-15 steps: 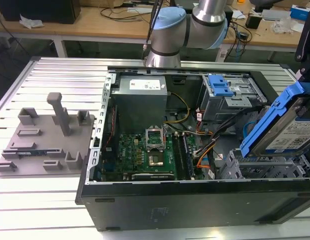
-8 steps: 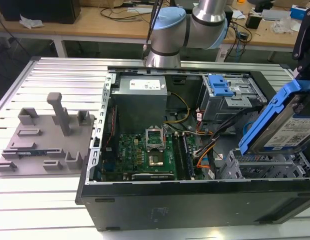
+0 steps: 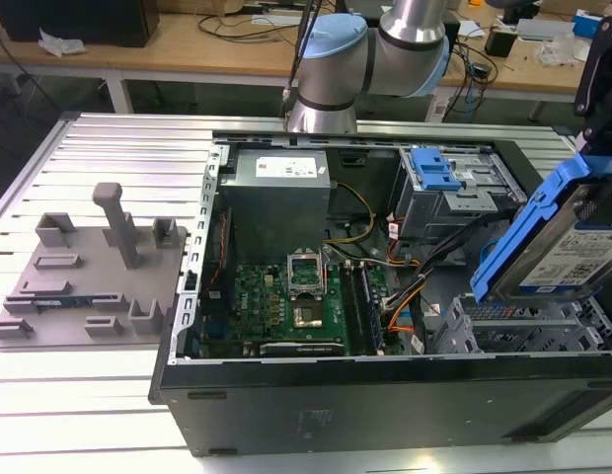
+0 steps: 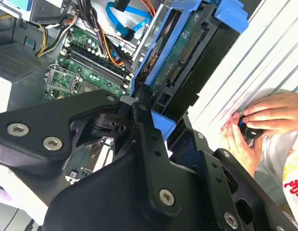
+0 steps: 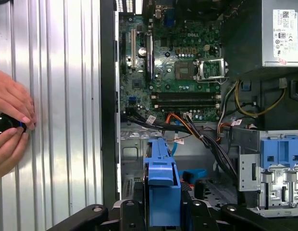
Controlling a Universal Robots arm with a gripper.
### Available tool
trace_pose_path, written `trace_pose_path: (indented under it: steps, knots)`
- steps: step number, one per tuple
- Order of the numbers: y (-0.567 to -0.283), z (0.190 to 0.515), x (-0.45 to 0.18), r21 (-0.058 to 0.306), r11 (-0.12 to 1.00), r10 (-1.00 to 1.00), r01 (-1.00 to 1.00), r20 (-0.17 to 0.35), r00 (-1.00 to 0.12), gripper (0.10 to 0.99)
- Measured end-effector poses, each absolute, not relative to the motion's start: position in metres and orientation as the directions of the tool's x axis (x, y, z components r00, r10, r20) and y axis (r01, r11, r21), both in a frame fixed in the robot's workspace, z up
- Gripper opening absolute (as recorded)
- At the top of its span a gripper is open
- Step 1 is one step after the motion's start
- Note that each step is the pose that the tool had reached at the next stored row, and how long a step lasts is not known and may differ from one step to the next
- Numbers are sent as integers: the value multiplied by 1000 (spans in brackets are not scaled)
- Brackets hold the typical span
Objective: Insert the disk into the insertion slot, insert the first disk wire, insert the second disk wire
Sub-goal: 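Insert the disk into the insertion slot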
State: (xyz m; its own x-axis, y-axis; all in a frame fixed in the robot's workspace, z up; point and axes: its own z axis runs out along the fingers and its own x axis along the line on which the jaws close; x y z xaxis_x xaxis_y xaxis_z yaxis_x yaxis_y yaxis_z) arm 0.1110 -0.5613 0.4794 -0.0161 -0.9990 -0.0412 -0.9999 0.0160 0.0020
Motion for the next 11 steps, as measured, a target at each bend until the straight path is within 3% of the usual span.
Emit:
trace_pose_path:
  steps: [11]
  knots:
    - [-552, 475, 112, 2, 16, -1000, -1000, -26, -16, 365]
